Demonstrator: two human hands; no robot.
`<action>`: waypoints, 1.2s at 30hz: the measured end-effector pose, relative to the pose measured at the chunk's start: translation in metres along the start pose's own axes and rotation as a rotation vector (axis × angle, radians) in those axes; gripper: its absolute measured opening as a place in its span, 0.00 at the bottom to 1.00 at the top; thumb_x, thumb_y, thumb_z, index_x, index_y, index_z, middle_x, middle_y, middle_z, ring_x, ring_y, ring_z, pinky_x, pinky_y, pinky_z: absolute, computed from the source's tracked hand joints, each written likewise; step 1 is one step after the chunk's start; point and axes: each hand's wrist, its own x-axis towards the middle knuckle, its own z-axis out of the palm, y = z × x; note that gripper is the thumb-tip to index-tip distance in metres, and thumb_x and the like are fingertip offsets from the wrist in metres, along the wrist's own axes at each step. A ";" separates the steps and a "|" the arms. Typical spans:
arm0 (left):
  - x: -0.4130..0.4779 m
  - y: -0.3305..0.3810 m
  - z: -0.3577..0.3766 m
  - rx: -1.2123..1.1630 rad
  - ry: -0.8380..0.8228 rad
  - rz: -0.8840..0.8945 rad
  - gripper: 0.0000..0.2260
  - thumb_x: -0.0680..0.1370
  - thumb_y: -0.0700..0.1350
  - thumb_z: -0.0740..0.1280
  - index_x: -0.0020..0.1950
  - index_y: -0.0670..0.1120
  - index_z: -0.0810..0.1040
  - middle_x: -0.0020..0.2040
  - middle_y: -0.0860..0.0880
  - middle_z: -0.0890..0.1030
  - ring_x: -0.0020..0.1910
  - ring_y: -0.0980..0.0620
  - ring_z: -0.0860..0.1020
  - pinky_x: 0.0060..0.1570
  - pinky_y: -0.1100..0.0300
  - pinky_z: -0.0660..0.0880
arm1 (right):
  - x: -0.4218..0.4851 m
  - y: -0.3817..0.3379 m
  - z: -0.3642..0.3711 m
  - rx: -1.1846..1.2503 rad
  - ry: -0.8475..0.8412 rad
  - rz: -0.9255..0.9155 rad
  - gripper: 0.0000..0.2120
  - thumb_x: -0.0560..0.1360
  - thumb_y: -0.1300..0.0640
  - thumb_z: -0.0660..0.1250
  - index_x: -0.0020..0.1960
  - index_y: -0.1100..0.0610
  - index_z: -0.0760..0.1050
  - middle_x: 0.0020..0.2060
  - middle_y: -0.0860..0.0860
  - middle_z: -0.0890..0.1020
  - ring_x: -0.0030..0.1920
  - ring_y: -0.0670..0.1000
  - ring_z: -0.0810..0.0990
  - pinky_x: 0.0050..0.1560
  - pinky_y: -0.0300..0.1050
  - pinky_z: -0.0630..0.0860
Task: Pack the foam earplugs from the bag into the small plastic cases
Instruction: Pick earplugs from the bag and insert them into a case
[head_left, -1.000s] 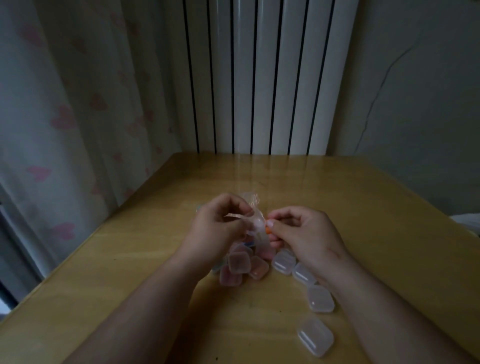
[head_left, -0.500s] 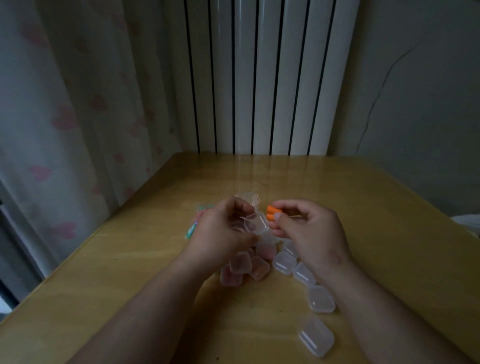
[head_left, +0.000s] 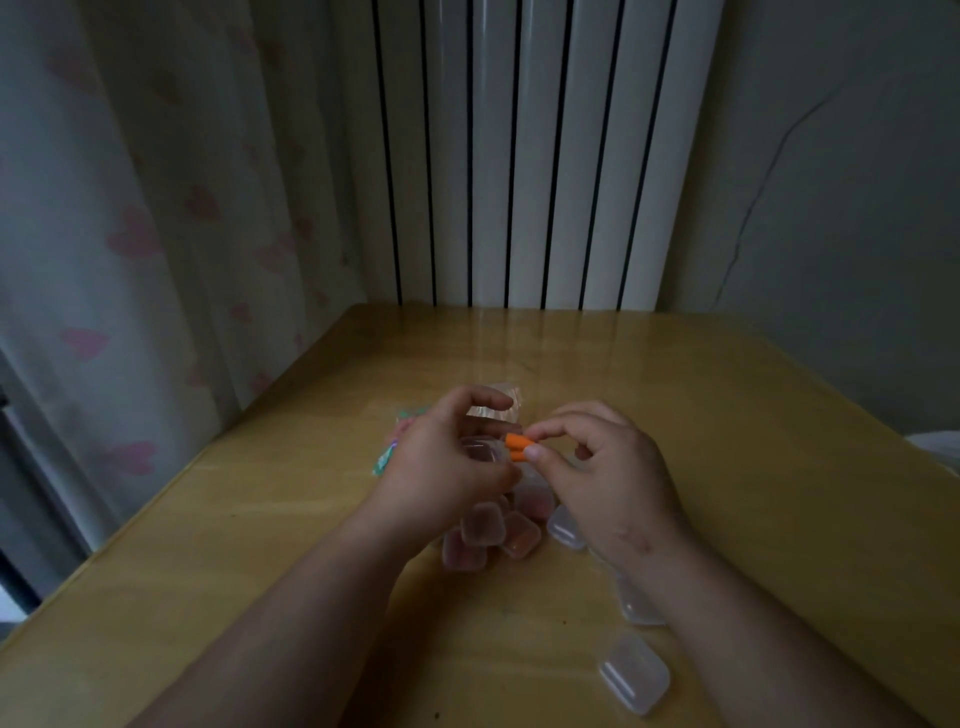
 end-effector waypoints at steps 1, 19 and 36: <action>0.000 0.000 0.000 -0.014 -0.001 -0.013 0.24 0.68 0.31 0.75 0.54 0.55 0.77 0.46 0.53 0.84 0.42 0.55 0.83 0.44 0.54 0.83 | 0.001 0.001 0.001 -0.033 0.011 -0.008 0.05 0.71 0.54 0.74 0.47 0.47 0.84 0.43 0.37 0.76 0.47 0.40 0.74 0.43 0.31 0.68; 0.001 -0.001 0.000 -0.058 -0.024 -0.021 0.27 0.67 0.31 0.76 0.54 0.59 0.77 0.47 0.53 0.85 0.47 0.53 0.84 0.47 0.47 0.83 | 0.001 -0.006 -0.001 0.197 0.000 0.310 0.09 0.67 0.55 0.78 0.40 0.49 0.77 0.33 0.44 0.77 0.34 0.43 0.75 0.35 0.35 0.72; -0.002 0.007 0.001 -0.510 -0.126 -0.084 0.11 0.78 0.32 0.61 0.54 0.40 0.81 0.51 0.38 0.82 0.44 0.45 0.80 0.42 0.57 0.79 | 0.004 -0.015 -0.006 0.653 0.024 0.556 0.04 0.72 0.63 0.73 0.46 0.59 0.80 0.31 0.51 0.81 0.30 0.45 0.78 0.32 0.39 0.77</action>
